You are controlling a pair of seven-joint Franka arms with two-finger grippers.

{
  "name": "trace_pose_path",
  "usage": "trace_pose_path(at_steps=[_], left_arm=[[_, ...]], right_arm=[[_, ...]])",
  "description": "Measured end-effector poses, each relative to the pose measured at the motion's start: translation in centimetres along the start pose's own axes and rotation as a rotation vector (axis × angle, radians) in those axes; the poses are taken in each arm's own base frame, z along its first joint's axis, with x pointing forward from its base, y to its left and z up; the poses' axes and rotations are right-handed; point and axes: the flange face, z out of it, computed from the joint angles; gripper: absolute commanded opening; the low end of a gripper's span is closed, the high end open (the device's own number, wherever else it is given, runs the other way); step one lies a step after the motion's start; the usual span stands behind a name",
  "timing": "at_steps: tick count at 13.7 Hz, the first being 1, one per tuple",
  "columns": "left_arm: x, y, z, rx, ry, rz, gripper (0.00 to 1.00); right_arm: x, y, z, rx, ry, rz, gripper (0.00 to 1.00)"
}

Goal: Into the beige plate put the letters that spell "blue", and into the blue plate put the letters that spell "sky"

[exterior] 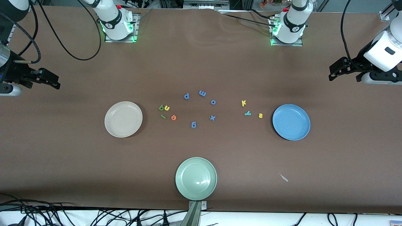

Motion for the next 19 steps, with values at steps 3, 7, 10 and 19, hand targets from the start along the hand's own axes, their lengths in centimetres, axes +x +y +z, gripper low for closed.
trace_pose_path(at_steps=[3,7,10,19], left_arm=[[0.0,0.0,0.0,0.0,0.0,0.0,1.0],[0.0,0.1,0.0,0.0,0.0,0.001,1.0],[0.0,0.1,0.0,0.0,0.0,0.002,1.0],[0.2,1.6,1.2,0.002,-0.035,0.029,1.0]], right_arm=[[0.0,0.0,0.0,0.0,0.0,0.0,1.0],[0.0,0.0,0.0,0.0,0.0,0.0,1.0],[0.0,0.0,0.0,0.0,0.0,0.0,1.0],[0.0,0.0,0.0,0.0,0.0,0.001,1.0]])
